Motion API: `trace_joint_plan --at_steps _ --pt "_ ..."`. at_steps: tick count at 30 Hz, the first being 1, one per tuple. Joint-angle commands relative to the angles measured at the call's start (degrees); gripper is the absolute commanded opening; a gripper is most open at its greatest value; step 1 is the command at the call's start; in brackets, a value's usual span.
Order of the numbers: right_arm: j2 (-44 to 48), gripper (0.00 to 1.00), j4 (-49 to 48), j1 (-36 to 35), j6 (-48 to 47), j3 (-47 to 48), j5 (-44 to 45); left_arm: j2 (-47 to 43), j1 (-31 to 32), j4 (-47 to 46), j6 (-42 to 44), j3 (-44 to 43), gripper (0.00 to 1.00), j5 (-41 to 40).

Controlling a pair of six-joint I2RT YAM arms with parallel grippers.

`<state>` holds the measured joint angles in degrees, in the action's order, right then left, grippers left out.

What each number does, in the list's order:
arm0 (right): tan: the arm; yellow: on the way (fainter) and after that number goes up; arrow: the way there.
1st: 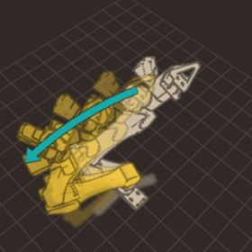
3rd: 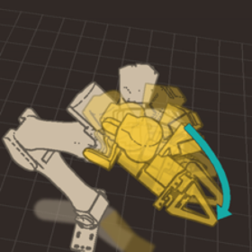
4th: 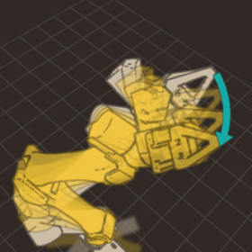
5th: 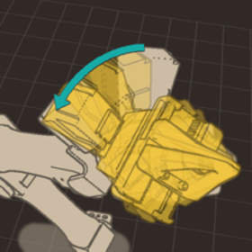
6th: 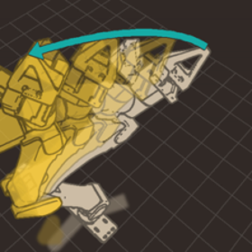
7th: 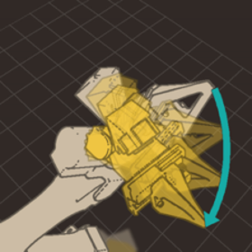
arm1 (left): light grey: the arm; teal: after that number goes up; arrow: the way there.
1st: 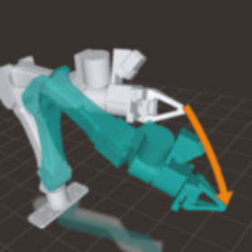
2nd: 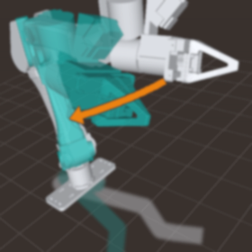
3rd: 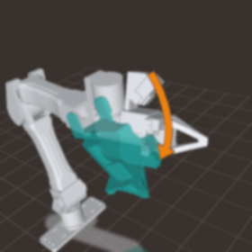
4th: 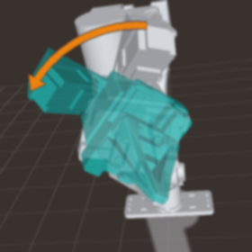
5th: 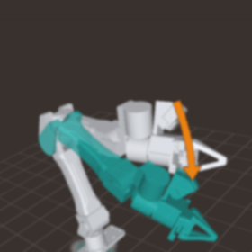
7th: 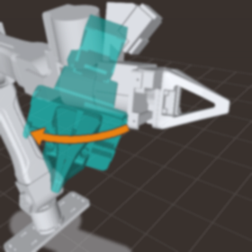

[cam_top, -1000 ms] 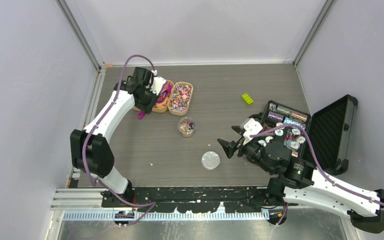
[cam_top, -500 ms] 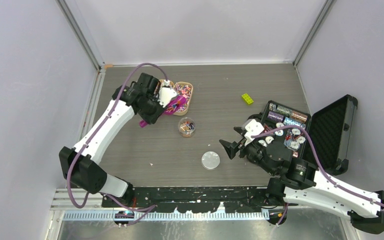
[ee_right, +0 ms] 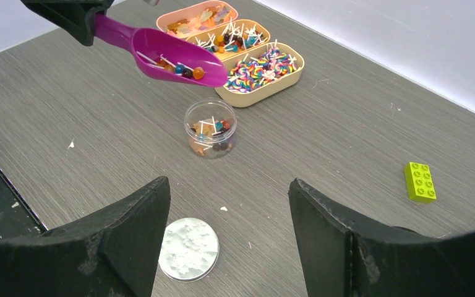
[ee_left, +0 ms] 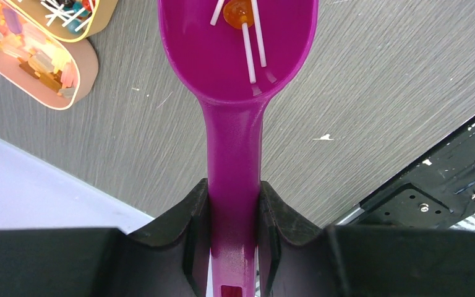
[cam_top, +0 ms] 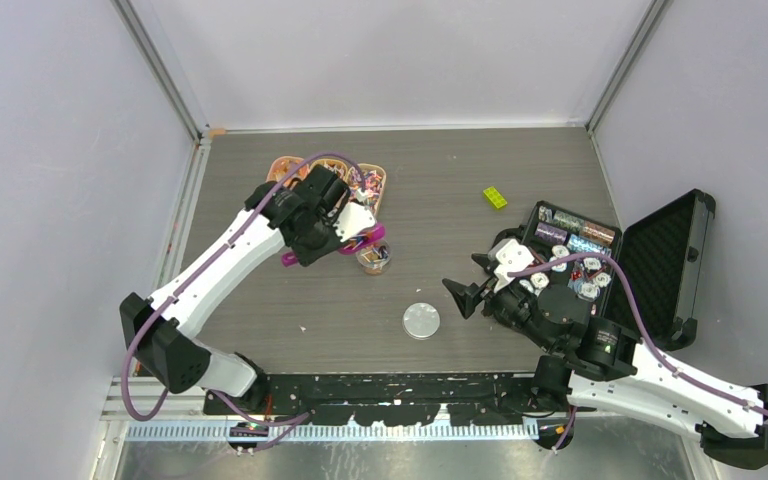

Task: Pack the candies
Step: Place the fake candies in the packing bottle.

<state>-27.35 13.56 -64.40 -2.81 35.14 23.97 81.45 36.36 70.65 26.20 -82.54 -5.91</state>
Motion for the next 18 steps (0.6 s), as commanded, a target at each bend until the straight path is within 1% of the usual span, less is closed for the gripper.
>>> trace_joint_plan --at_steps 1,18 --pt "0.55 0.75 -0.73 -0.41 0.47 2.52 0.99 -1.18 0.25 1.08 1.57 -0.3 0.0 -3.0" --pt "1.68 0.74 -0.47 -0.4 -0.44 3.02 1.35 7.27 4.51 6.32 1.94 -2.87 0.0 -13.14"
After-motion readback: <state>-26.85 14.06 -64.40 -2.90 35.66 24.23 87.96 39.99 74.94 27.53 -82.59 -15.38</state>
